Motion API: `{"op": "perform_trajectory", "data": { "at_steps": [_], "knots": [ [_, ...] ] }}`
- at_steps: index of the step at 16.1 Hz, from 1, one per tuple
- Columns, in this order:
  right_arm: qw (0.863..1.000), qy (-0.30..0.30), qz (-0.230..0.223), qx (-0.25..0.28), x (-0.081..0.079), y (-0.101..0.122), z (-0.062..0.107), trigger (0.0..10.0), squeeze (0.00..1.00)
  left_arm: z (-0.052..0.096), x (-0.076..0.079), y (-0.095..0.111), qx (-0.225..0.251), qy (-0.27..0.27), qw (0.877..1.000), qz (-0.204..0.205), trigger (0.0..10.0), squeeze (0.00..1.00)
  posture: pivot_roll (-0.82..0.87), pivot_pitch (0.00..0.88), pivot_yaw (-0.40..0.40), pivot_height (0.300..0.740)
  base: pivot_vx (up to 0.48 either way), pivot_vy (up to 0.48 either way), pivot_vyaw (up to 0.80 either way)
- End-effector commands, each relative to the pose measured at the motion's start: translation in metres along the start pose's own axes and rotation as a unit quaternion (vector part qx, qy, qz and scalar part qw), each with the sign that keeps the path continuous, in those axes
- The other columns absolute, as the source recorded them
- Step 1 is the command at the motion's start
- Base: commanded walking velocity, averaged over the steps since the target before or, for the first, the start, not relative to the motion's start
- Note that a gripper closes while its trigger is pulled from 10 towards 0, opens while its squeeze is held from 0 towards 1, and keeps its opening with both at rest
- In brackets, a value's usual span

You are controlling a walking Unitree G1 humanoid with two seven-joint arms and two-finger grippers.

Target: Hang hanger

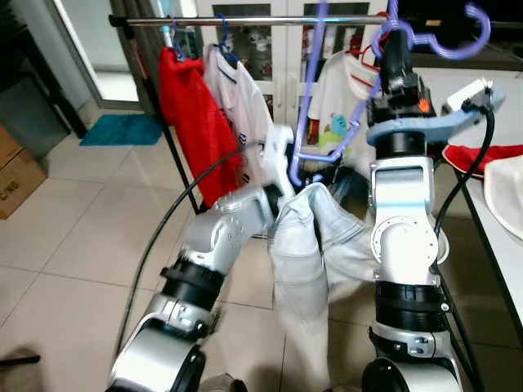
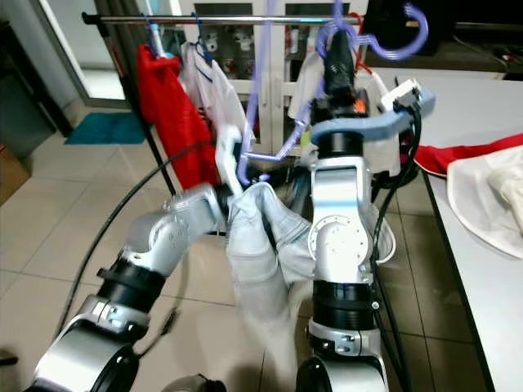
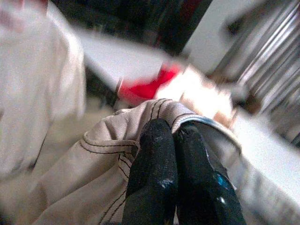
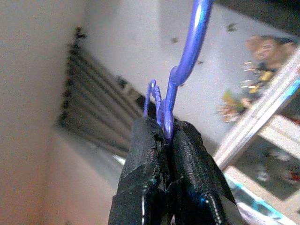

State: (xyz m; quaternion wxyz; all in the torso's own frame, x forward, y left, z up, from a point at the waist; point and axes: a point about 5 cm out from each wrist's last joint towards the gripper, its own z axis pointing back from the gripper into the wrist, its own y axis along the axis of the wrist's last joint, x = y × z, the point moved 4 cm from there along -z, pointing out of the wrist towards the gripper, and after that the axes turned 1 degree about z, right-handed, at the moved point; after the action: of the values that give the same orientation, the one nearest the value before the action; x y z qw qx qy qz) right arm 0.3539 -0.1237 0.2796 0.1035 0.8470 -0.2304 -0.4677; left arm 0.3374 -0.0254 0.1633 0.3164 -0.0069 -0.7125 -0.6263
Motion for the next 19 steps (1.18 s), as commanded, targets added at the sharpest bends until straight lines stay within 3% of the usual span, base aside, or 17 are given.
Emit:
{"op": "perform_trajectory", "data": {
  "at_steps": [1,3,6,11,12,13,15,18,19],
  "knots": [
    [0.999,0.020,-0.033,0.024,-0.025,-0.002,-0.013,10.0,0.00,-0.006,0.012,-0.014,-0.041,-0.024,0.999,-0.016,0.0,0.00,-0.13,0.000,0.065,0.740,0.000,0.000,0.00],
    [0.999,0.027,0.016,0.015,-0.027,-0.008,-0.015,10.0,0.00,-0.007,0.019,-0.019,-0.054,-0.034,0.998,-0.012,0.0,0.00,-0.13,0.000,0.063,0.740,0.000,0.000,0.00],
    [0.992,0.009,0.125,0.009,-0.013,-0.016,-0.010,10.0,0.00,-0.008,0.036,0.016,0.022,-0.083,0.994,0.062,0.0,0.00,-0.13,0.000,0.060,0.740,0.000,0.000,0.00],
    [0.962,-0.077,0.255,0.055,0.020,0.004,-0.004,10.0,0.00,-0.001,0.060,0.027,0.035,-0.146,0.985,0.087,0.0,0.00,-0.13,0.000,0.059,0.740,0.000,0.000,0.00],
    [0.950,-0.085,0.294,0.063,0.023,0.008,-0.003,10.0,0.00,0.001,0.064,0.029,0.037,-0.158,0.982,0.093,0.0,0.00,-0.13,0.000,0.059,0.740,0.000,0.000,0.00],
    [0.947,-0.087,0.301,0.065,0.024,0.009,-0.003,10.0,0.00,0.002,0.065,0.030,0.038,-0.159,0.982,0.094,0.0,0.00,-0.13,0.000,0.059,0.740,0.000,0.000,0.00],
    [0.937,-0.063,0.335,0.079,0.017,0.012,-0.002,10.0,0.00,0.002,0.062,0.035,0.050,-0.147,0.982,0.107,0.0,0.00,-0.13,0.000,0.058,0.740,0.000,0.000,0.00],
    [0.955,-0.015,0.287,0.079,-0.004,0.008,-0.001,10.0,0.00,0.003,0.024,0.034,0.050,-0.033,0.992,0.108,0.0,0.00,-0.13,0.000,0.059,0.740,0.000,0.000,0.00],
    [0.956,-0.023,0.281,0.086,-0.004,0.011,-0.001,10.0,0.00,0.007,0.022,0.037,0.053,-0.033,0.993,0.099,0.0,0.00,-0.13,0.000,0.061,0.740,0.000,0.000,0.00]
  ]
}}
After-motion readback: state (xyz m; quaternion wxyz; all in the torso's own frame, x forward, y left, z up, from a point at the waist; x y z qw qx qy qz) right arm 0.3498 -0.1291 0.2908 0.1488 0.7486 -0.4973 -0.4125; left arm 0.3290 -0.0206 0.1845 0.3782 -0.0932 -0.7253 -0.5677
